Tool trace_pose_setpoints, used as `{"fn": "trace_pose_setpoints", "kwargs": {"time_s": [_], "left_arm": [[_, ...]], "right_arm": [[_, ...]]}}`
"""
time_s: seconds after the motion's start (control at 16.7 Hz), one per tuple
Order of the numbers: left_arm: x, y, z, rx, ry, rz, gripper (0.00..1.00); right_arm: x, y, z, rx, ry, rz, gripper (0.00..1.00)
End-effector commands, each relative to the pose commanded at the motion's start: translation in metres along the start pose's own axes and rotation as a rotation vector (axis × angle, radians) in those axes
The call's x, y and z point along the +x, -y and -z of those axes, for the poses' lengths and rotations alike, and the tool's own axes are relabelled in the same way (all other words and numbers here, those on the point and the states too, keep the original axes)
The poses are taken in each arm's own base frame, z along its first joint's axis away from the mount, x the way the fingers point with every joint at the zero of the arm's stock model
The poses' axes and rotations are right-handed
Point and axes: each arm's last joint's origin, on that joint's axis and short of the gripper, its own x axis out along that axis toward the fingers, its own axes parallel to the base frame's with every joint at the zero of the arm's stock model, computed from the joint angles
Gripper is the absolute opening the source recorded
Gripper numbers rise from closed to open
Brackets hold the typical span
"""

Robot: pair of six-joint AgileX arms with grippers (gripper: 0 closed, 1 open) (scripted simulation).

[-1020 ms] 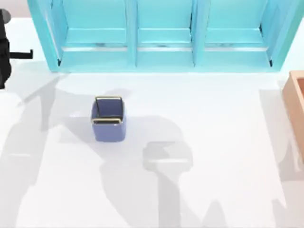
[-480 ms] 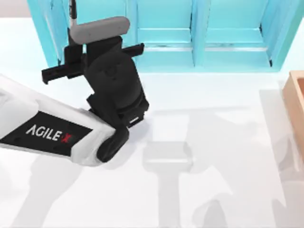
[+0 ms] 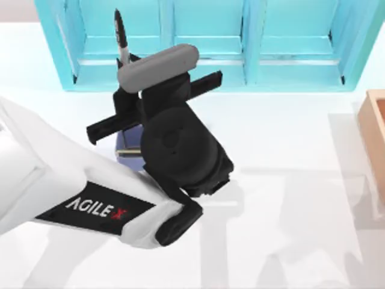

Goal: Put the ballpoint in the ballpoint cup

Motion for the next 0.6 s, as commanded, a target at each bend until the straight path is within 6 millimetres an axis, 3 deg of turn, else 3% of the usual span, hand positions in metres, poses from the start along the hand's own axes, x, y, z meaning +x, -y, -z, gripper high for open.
{"fn": "trace_pose_setpoints", "kwargs": {"time_s": [0.6], "left_arm": [[0.0045, 0.0, 0.0023, 0.0, 0.0, 0.0, 0.0]], "right_arm": [[0.0, 0.0, 0.0, 0.0, 0.0, 0.0, 1.0]]}}
